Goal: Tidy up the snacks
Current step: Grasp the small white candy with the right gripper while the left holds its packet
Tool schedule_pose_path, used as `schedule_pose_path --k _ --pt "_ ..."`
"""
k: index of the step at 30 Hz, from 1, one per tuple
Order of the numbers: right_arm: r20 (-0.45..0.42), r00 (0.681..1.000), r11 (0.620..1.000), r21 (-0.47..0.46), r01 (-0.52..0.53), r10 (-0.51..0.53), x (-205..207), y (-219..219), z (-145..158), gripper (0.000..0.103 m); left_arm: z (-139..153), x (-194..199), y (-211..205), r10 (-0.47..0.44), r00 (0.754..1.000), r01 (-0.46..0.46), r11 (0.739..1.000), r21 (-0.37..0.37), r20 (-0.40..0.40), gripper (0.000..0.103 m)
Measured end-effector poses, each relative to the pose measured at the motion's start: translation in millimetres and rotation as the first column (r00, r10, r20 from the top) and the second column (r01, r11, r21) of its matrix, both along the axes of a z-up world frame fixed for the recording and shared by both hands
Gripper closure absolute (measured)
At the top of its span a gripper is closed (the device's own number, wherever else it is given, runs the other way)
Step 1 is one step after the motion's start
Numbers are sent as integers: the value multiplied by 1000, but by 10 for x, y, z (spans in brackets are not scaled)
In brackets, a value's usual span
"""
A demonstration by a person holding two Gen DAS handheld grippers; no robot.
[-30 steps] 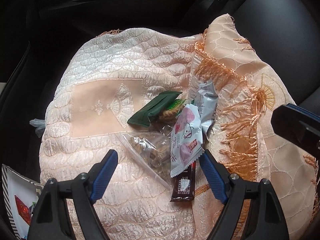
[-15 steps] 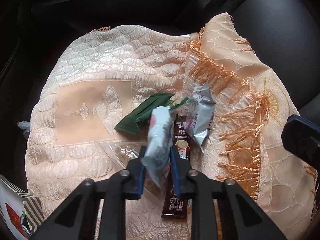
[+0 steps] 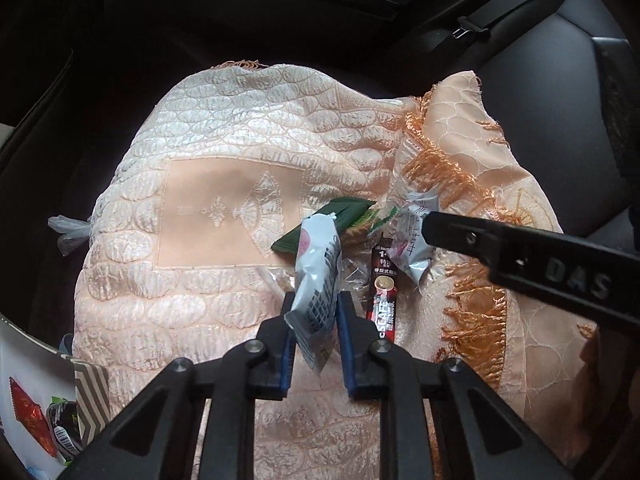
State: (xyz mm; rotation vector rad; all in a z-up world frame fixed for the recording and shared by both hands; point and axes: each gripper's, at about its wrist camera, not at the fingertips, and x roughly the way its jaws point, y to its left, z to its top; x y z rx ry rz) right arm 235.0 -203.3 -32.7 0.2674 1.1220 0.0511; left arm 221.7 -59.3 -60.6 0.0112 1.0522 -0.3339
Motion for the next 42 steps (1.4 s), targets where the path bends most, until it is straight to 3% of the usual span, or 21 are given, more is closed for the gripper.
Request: schedule_pose_path --k 3,7,8,9,15,20,27,42 --pt "-37 999 998 -51 24 -26 165 -3 -141 58 11 -62 103 15 1000 -15 1000 -4 -3 82" --pt "-71 997 1000 21 21 -19 298 -43 -333 60 20 -158 201 26 1000 -26 1000 -7 -16 82" --pt "-70 997 999 28 22 -20 314 -52 -362 83 26 -188 224 30 999 -30 1000 -6 -15 82" --pt "-72 997 999 21 29 -27 326 -53 -376 84 34 -218 250 33 999 -33 999 -8 -16 82" --pt "-22 999 997 73 34 -32 104 -60 -210 84 133 -418 391 59 998 -58 998 7 -2 82" --pt "24 1000 996 84 -15 13 -147 44 -24 84 201 -615 504 75 997 -77 996 51 30 82" --pt "44 996 990 114 -87 82 -525 238 12 84 252 -903 681 99 993 -105 989 107 61 82" --pt "61 971 964 116 -238 232 -1086 796 92 84 417 -1354 1035 161 981 -172 980 103 106 82"
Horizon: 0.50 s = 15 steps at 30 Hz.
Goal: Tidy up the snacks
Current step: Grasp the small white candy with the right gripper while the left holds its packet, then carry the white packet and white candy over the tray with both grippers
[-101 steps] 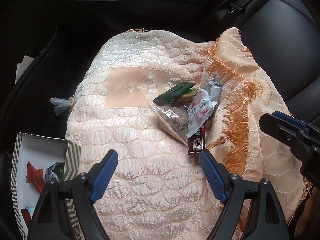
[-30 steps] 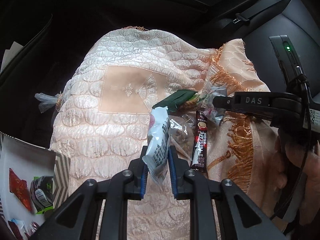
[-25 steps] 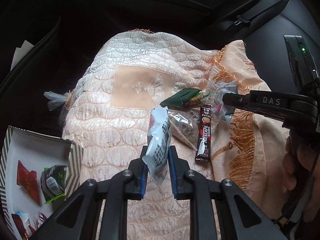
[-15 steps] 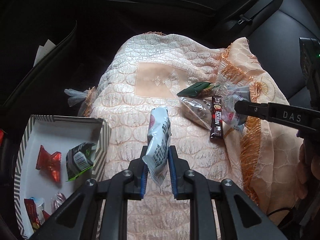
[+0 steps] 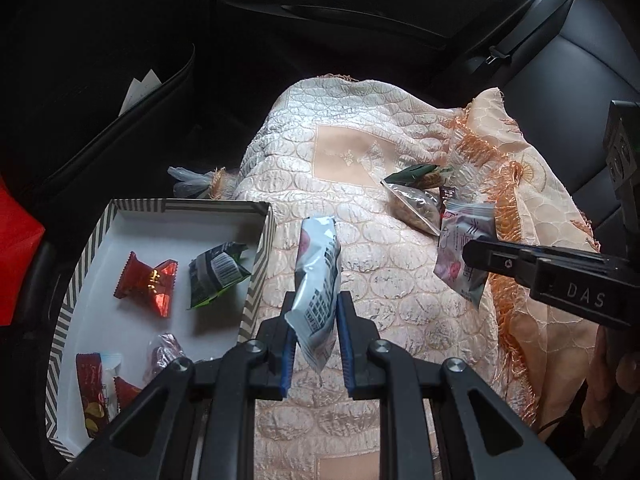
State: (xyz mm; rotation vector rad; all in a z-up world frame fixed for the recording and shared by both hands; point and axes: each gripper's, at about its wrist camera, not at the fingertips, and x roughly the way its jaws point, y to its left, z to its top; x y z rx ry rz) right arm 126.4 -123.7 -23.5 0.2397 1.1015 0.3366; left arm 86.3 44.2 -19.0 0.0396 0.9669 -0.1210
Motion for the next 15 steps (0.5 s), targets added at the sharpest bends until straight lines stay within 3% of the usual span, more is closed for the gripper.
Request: schedule_pose_path --k 15 --pt "29 998 998 -2 -62 62 -207 315 146 84 128 -245 222 58 997 -57 998 -28 41 82"
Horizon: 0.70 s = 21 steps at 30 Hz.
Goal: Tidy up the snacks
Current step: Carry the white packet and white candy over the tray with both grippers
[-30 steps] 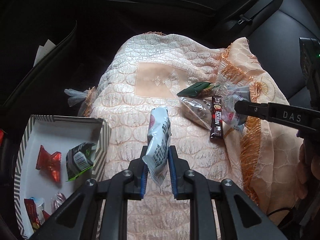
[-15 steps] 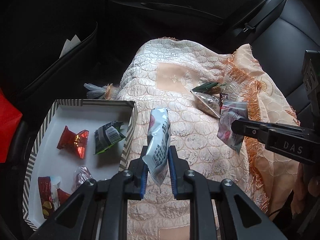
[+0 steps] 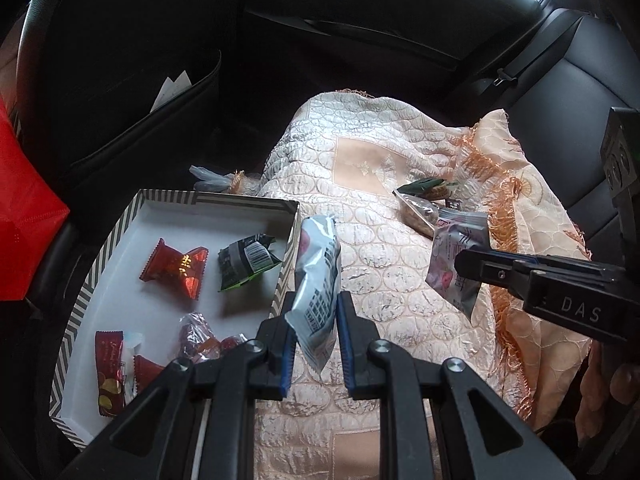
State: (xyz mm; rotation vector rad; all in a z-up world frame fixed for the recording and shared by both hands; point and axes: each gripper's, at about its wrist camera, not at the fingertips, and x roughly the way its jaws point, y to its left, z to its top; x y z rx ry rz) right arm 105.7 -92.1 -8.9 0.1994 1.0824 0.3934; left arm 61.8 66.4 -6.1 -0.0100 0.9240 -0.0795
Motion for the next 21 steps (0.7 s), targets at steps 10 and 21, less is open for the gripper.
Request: schedule_pose_path --k 10,21 --pt "22 999 999 -16 -43 43 -70 228 136 84 56 -119 231 59 998 -59 998 -21 6 82" --pt "36 992 992 -41 -120 121 -142 614 227 84 136 -315 672 161 987 -161 986 -36 9 82"
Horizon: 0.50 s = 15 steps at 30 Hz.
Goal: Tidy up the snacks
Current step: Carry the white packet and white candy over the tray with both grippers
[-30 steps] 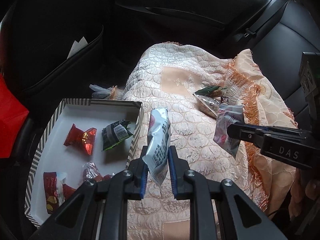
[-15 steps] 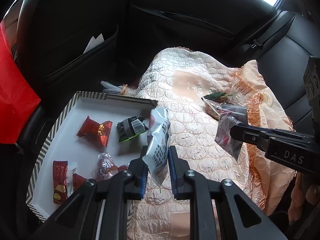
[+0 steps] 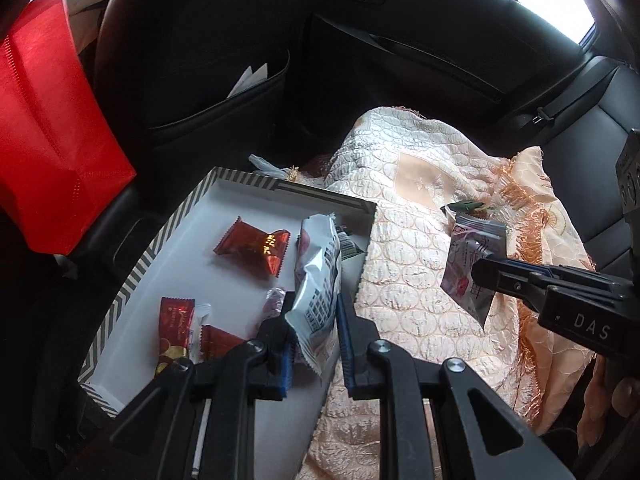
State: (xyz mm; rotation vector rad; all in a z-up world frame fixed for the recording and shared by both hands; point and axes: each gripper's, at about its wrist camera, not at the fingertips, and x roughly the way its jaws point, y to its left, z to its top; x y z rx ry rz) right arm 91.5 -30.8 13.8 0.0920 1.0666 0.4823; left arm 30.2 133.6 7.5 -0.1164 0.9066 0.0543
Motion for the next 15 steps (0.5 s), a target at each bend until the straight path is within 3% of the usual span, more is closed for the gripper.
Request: schedule_pose_path --k 15 --pt "18 995 995 -33 -97 97 -5 513 56 84 -126 -139 715 171 985 -171 985 13 -28 82"
